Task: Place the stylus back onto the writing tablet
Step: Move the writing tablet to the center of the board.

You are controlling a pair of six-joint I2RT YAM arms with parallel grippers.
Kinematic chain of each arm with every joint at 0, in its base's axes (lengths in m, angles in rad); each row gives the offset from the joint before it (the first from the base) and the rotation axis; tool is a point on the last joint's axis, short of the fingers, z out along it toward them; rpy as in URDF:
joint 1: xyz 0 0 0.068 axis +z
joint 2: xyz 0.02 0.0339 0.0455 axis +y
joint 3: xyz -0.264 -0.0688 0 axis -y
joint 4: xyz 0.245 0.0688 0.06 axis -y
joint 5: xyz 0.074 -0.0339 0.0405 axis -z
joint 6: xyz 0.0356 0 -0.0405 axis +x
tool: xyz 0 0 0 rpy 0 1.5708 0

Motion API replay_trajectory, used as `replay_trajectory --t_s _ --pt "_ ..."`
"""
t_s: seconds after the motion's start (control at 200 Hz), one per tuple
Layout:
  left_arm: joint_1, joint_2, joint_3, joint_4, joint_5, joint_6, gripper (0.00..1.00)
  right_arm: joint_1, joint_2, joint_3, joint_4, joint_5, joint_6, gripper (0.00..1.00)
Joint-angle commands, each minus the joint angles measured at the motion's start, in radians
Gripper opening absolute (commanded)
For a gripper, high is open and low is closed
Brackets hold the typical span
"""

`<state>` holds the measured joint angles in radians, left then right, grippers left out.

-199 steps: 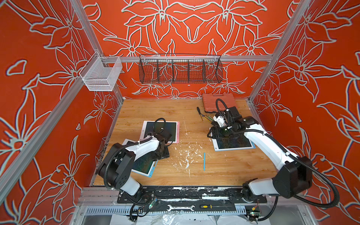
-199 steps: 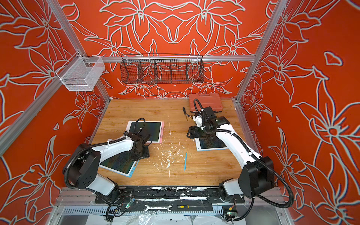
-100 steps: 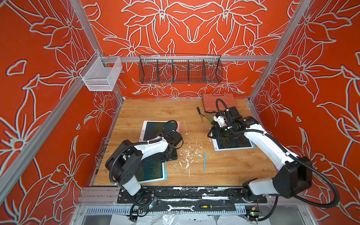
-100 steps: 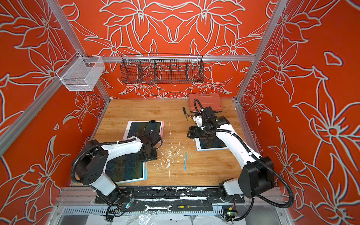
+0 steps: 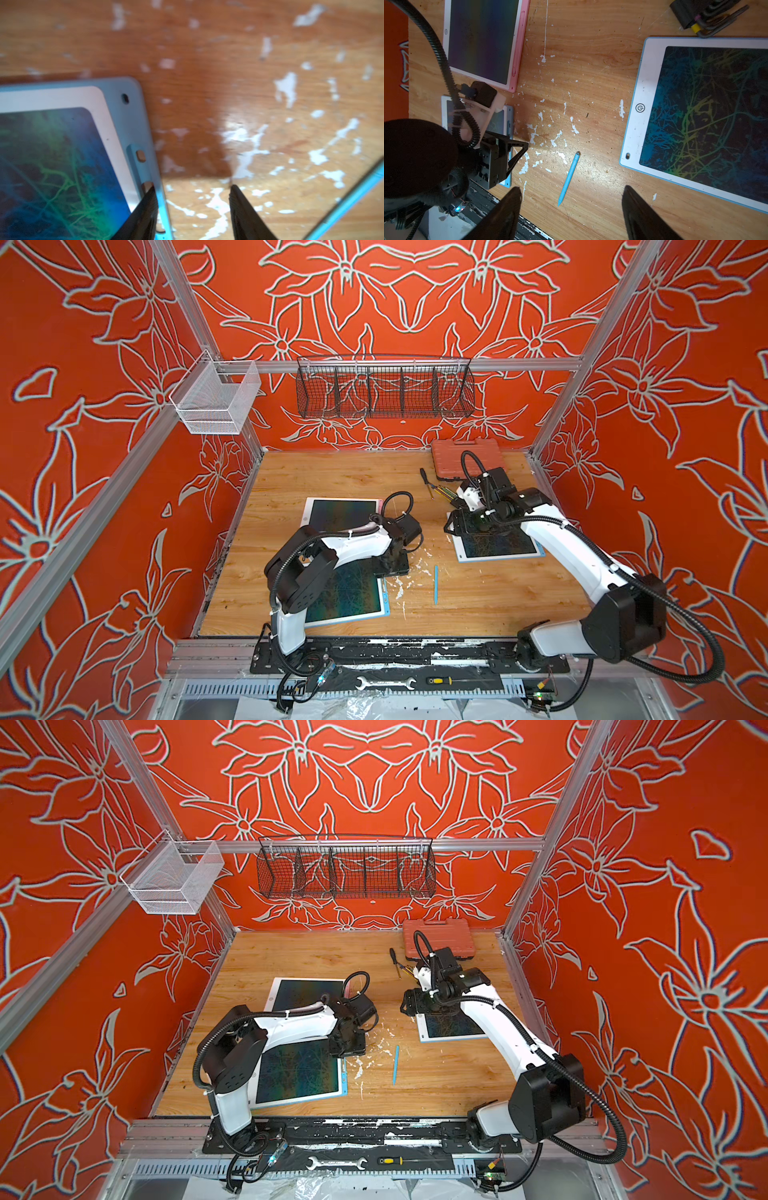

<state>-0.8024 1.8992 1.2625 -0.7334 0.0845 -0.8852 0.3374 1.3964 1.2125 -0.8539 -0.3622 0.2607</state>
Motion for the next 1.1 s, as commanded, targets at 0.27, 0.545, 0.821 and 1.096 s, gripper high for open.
replay_trajectory --t_s 0.27,0.545,0.821,1.096 --pt "-0.061 0.131 0.082 0.074 0.102 -0.024 0.53 -0.01 -0.032 0.003 -0.014 0.035 -0.014 0.79" --pt "-0.078 0.145 0.118 0.097 0.127 -0.04 0.53 -0.014 -0.04 0.001 -0.015 0.037 -0.013 0.78" --pt "-0.087 0.153 0.144 0.086 0.125 -0.035 0.53 -0.015 -0.04 0.002 -0.018 0.04 -0.012 0.78" --pt "-0.087 0.133 0.146 0.073 0.106 -0.036 0.56 -0.015 -0.039 0.002 -0.019 0.039 -0.011 0.78"
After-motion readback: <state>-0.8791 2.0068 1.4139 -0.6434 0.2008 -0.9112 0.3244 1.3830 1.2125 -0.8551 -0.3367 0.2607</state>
